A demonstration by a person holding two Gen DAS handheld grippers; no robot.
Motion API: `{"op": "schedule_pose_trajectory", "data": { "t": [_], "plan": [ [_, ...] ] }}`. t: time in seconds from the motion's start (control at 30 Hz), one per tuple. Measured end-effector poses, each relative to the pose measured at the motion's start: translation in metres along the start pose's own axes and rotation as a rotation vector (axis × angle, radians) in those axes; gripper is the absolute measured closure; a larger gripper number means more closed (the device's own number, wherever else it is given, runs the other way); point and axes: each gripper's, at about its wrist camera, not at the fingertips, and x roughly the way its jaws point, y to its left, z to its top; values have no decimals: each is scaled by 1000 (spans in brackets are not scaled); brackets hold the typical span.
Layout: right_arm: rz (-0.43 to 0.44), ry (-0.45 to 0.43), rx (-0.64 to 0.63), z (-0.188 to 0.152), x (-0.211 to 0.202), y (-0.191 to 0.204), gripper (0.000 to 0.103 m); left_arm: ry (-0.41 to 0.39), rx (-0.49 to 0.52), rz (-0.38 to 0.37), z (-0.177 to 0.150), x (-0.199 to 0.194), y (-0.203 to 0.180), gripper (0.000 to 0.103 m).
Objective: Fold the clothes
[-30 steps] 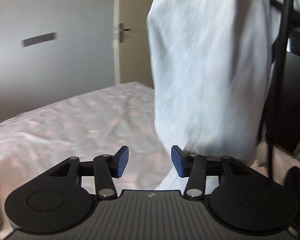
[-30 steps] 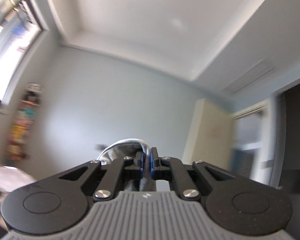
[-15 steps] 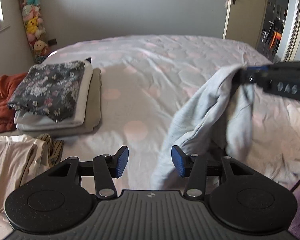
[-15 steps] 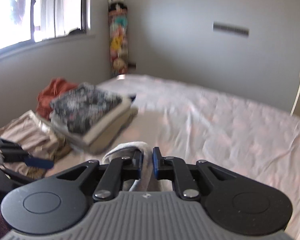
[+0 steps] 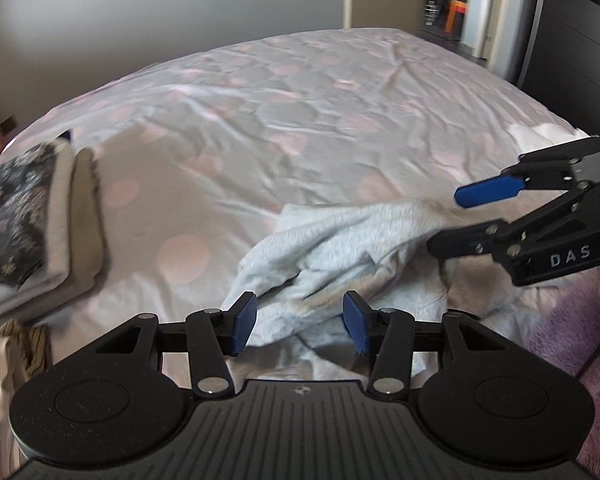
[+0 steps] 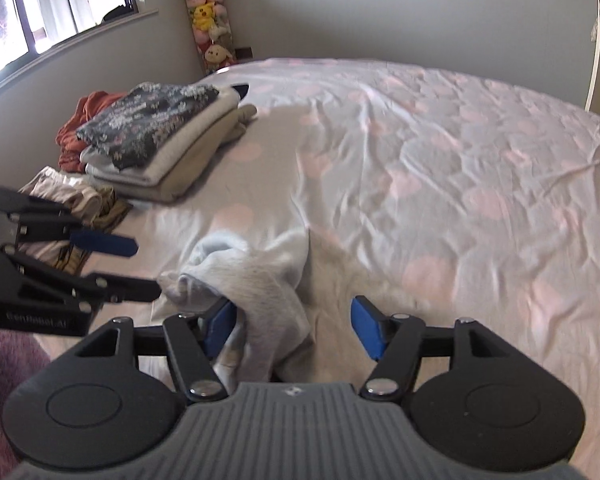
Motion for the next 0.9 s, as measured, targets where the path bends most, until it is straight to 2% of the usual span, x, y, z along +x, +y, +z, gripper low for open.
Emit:
{"op": "schedule_pose_trajectory", "data": {
  "t": [0.23,0.37,0.5,0.57,0.73,0.8,0.9],
  "plan": [
    [27,38,69,-32,-6,-12,37,27,206,-74,-2,9,-39,55],
    [-23,71,46,-49,-15,-13,37,49,302,-93,-5,23,-61,53],
    [-88,160,14,-69,-12,-24,37,77,375,-126,-12,44,-84,51],
    [-86,216,57,-75,-7,-35,37,85,406,-133,-15,57,-95,51],
    [-98,317,158,-79,19,-54,37,64,421,-94,-20,85,-111,51],
    [-96,348,170,-81,33,-55,37,50,386,-66,-21,94,-110,52],
    [-94,392,165,-81,48,-53,37,45,305,-60,-21,102,-100,60]
  ]
}}
